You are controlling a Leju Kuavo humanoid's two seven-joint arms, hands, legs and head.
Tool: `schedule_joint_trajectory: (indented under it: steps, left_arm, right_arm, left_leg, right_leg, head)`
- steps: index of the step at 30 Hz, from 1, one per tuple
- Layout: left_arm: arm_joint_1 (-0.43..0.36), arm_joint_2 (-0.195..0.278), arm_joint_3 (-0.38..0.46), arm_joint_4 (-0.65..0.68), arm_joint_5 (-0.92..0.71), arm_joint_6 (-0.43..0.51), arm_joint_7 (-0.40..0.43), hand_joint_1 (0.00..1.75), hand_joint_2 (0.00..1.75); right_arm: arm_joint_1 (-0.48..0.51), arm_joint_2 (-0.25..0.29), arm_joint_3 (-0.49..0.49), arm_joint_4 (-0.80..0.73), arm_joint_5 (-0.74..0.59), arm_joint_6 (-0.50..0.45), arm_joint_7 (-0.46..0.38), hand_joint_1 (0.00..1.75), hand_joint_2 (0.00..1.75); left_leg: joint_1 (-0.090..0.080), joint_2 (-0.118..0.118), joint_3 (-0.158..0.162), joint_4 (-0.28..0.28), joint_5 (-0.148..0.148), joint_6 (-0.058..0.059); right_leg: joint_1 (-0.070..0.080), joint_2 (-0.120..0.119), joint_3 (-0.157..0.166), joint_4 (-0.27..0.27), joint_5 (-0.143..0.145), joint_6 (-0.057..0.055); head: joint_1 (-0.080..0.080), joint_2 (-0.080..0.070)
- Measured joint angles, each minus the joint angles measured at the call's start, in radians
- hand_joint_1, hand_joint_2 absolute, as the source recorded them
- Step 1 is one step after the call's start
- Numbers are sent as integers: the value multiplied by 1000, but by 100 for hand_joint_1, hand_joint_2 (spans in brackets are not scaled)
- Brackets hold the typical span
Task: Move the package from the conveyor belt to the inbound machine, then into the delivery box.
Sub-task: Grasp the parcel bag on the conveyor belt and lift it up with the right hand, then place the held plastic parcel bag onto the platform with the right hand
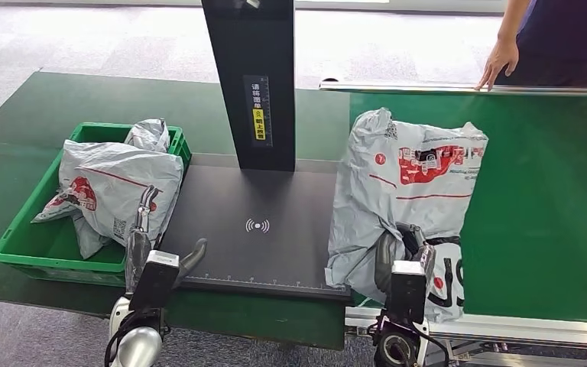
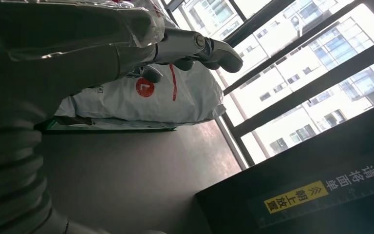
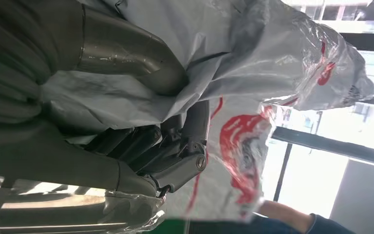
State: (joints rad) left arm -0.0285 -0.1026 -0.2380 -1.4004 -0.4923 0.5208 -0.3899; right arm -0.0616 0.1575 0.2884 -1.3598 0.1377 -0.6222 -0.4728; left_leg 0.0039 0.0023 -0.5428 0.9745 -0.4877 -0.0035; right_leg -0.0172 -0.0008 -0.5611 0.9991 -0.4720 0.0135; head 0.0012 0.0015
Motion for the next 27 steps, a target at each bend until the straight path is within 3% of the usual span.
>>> schedule_joint_trajectory:
  steps: [27]
  left_arm:
    - [0,-1,4,0,4,-3,-5,0,175]
  right_arm:
    - [11,-12,31,-58,2,0,5,175,175]
  left_leg:
    - [0,0,0,0,0,0]
  right_leg:
    - [0,0,0,0,0,0]
  head:
    - [0,0]
